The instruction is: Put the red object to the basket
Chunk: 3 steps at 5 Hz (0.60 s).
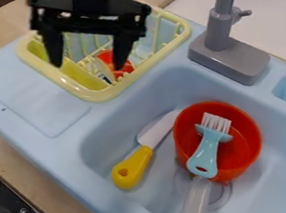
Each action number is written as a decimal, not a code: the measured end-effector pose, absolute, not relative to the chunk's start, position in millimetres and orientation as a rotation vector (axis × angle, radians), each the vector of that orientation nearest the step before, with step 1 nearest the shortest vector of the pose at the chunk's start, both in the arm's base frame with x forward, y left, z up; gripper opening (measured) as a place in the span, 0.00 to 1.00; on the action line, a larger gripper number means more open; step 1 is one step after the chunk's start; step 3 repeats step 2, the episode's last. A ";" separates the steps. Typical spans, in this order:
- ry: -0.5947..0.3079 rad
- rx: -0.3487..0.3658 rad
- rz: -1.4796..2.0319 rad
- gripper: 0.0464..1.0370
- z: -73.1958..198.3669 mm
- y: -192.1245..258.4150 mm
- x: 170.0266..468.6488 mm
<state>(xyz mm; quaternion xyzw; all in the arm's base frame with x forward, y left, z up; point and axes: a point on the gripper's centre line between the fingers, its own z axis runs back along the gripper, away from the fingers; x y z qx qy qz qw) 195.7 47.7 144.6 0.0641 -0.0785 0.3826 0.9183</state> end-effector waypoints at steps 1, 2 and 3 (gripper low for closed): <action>-0.161 0.063 0.676 0.96 144.1 34.6 180.4; -0.177 0.068 0.423 0.96 144.5 3.0 190.2; -0.177 0.068 0.423 0.96 144.5 3.0 190.2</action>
